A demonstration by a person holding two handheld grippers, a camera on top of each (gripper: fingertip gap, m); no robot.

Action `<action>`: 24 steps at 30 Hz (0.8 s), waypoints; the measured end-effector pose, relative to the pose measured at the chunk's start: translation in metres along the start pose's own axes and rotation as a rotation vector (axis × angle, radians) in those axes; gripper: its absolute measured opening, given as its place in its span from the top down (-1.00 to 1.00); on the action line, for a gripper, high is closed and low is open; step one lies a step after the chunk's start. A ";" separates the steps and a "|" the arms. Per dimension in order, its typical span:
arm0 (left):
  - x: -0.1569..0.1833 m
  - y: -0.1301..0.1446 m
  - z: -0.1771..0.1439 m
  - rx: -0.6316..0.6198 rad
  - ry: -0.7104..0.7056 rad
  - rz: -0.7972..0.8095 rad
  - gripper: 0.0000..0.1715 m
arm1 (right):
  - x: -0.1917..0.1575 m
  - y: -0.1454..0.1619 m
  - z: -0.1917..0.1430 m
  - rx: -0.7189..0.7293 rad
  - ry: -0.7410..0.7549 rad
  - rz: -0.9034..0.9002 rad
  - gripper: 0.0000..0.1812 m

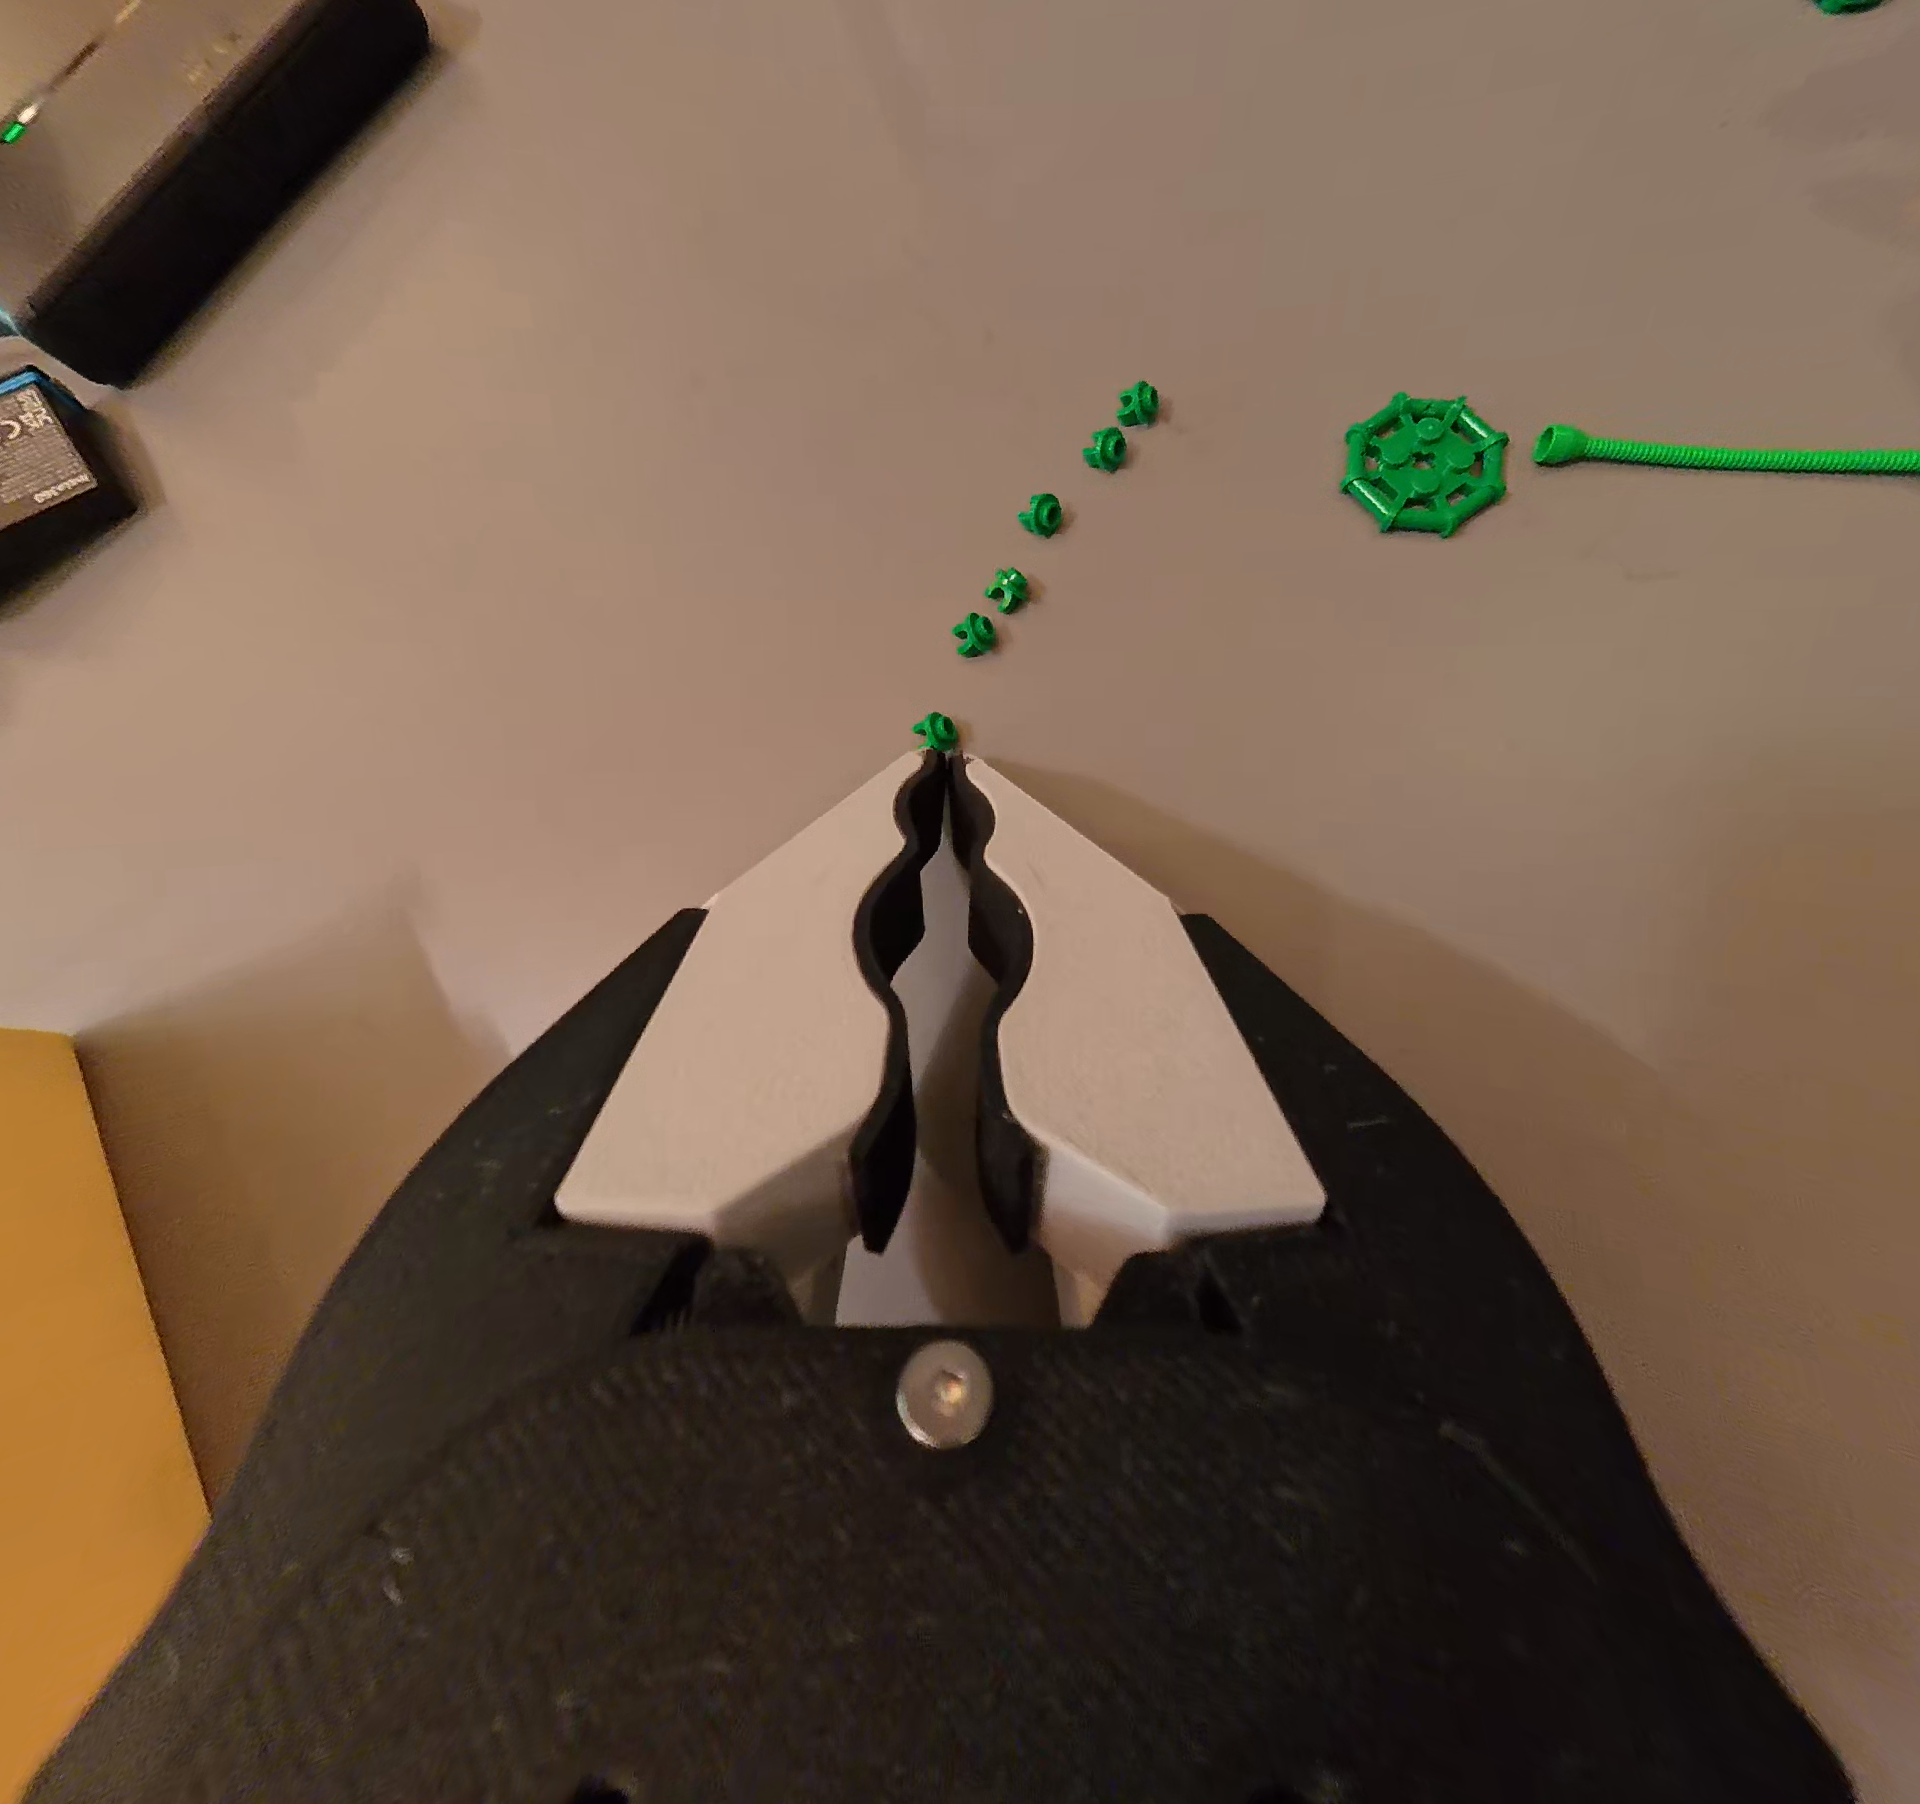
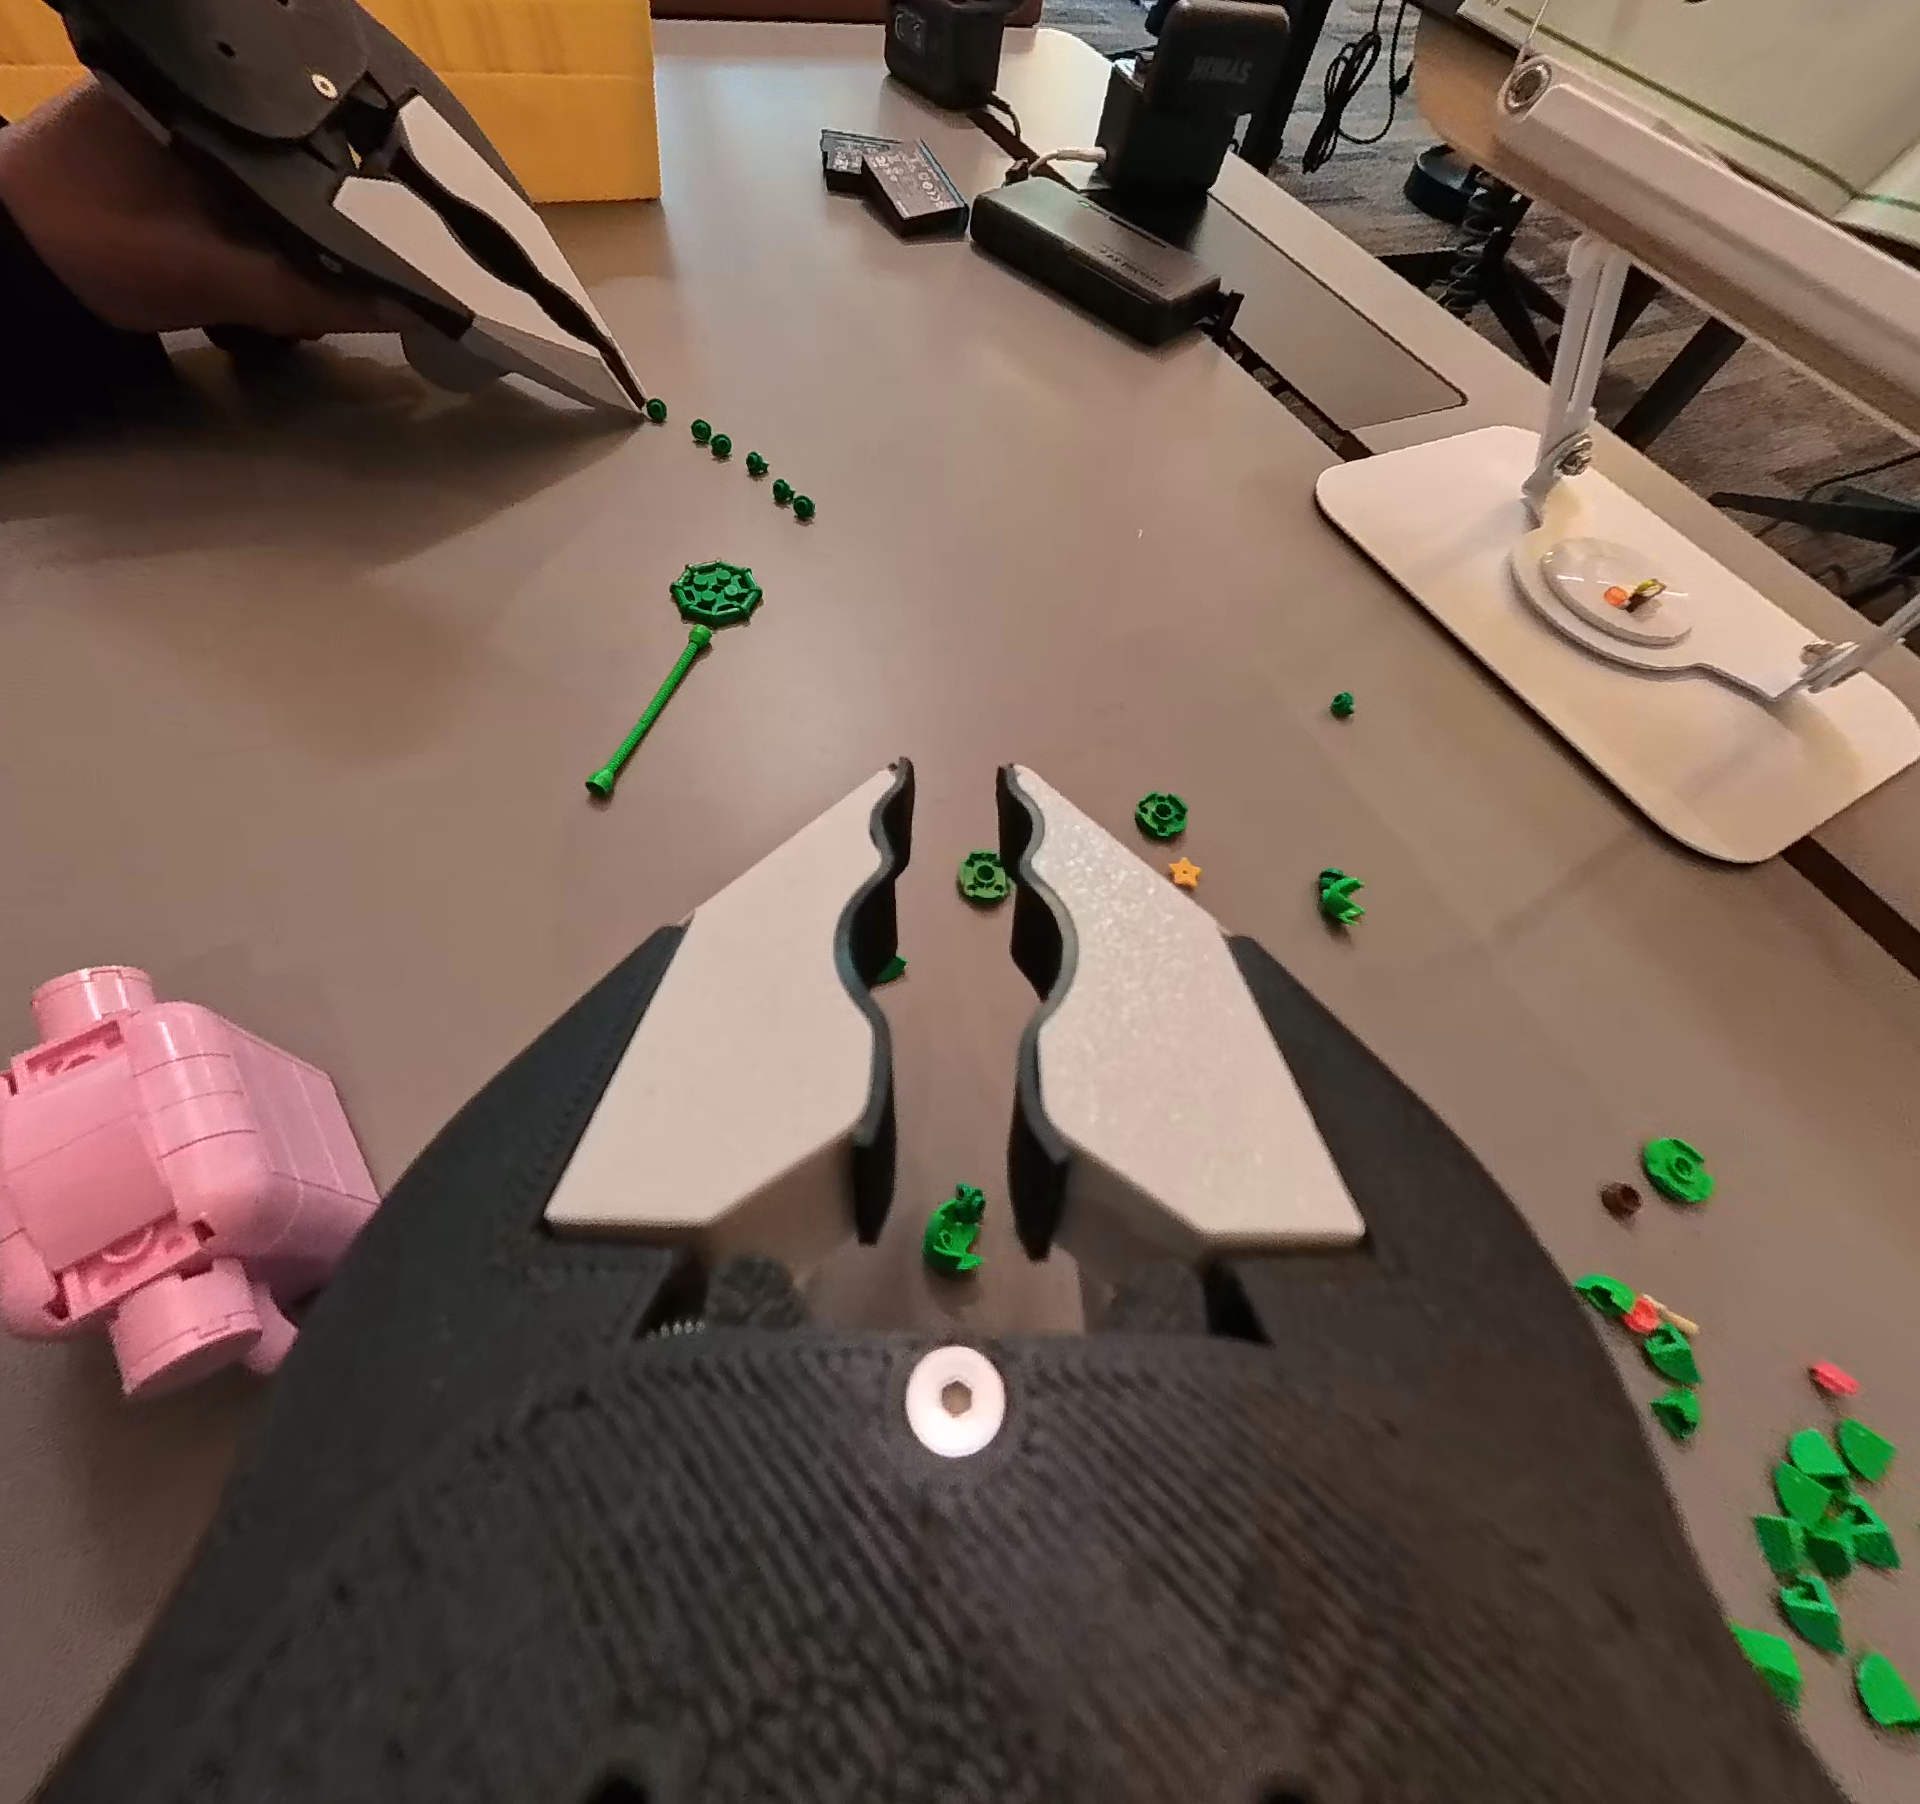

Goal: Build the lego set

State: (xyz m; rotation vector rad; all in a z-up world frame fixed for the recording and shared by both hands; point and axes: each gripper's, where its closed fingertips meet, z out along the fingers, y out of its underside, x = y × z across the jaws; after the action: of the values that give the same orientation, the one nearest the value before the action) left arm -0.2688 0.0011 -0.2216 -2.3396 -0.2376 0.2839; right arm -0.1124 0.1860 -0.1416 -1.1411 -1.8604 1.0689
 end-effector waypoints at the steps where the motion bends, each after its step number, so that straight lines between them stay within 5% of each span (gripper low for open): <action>1: 0.001 0.000 0.000 0.001 0.003 0.001 1.00 | 0.001 0.000 -0.001 0.001 0.004 -0.002 0.85; 9: -0.004 -0.021 -0.019 0.158 0.015 -0.047 1.00 | 0.033 0.005 -0.014 -0.029 0.127 0.067 0.87; 15: -0.003 -0.038 -0.031 0.261 -0.018 -0.006 1.00 | 0.042 -0.022 -0.040 0.129 0.093 0.196 0.87; 19: 0.002 -0.038 -0.027 0.246 -0.021 0.028 1.00 | 0.068 0.015 -0.038 -0.059 0.232 0.137 0.88; 24: 0.001 -0.035 -0.025 0.239 -0.013 0.037 1.00 | 0.048 0.058 -0.033 -0.276 0.028 0.194 0.81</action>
State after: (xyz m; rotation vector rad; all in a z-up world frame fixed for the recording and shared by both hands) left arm -0.2642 0.0094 -0.1793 -2.1076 -0.1573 0.3271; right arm -0.0815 0.2554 -0.1730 -1.5128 -1.9488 0.9116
